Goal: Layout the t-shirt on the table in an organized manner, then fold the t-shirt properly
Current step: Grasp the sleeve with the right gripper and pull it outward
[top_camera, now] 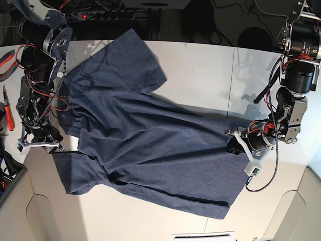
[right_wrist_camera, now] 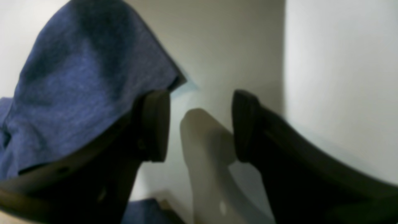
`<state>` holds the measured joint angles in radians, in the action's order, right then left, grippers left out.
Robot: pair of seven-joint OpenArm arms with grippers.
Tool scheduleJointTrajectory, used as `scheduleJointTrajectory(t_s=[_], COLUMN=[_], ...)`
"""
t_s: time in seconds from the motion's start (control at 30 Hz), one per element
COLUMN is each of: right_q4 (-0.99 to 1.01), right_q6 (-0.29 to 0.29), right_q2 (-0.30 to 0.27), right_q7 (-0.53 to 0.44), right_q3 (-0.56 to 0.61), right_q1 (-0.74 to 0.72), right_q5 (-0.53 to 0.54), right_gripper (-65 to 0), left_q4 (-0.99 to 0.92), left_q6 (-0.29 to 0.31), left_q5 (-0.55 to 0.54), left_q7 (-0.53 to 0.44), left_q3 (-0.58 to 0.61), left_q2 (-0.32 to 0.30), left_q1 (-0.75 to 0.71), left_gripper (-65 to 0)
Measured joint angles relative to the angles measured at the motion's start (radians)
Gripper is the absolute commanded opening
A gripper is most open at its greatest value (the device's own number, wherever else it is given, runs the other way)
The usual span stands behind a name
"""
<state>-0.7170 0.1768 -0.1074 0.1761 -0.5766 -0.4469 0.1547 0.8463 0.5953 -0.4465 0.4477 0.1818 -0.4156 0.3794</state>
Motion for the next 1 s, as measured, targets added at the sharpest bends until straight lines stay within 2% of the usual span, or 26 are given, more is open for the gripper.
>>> scheduleJointTrajectory(t_s=[0.23, 0.43, 0.53, 0.73, 0.8, 0.87, 1.0], right_q4=[0.092, 0.204, 0.219, 0.225, 0.225, 0.225, 0.204], right_q6=[-0.005, -0.043, -0.044, -0.041, 0.003, 0.046, 0.179], right_q2=[0.022, 0.027, 0.029, 0.042, 0.043, 0.043, 0.044], right_q7=[-0.004, -0.046, -0.052, -0.121, -0.15, -0.154, -0.185], right_q3=[0.0, 0.0, 0.0, 0.0, 0.0, 0.0, -0.001], right_q1=[-0.077, -0.154, -0.164, -0.154, -0.154, -0.157, -0.163], right_q5=[0.002, -0.024, -0.024, -0.027, -0.027, -0.027, -0.029], right_gripper=[-33.3, -33.6, -39.9, -58.1, -64.7, -65.0, -65.0], left_q4=[0.0, 0.0, 0.0, 0.0, 0.0, 0.0, 0.0], left_q6=[0.0, 0.0, 0.0, 0.0, 0.0, 0.0, 0.0], left_q5=[0.0, 0.0, 0.0, 0.0, 0.0, 0.001, 0.002], left_q7=[-0.003, -0.003, -0.003, -0.003, -0.004, -0.003, -0.004], left_q3=[0.0, 0.0, 0.0, 0.0, 0.0, 0.0, 0.0], left_q2=[0.0, 0.0, 0.0, 0.0, 0.0, 0.0, 0.0], left_q1=[0.0, 0.0, 0.0, 0.0, 0.0, 0.0, 0.0], left_gripper=[-49.3, -49.3, -49.3, -49.3, -49.3, -49.3, -49.3])
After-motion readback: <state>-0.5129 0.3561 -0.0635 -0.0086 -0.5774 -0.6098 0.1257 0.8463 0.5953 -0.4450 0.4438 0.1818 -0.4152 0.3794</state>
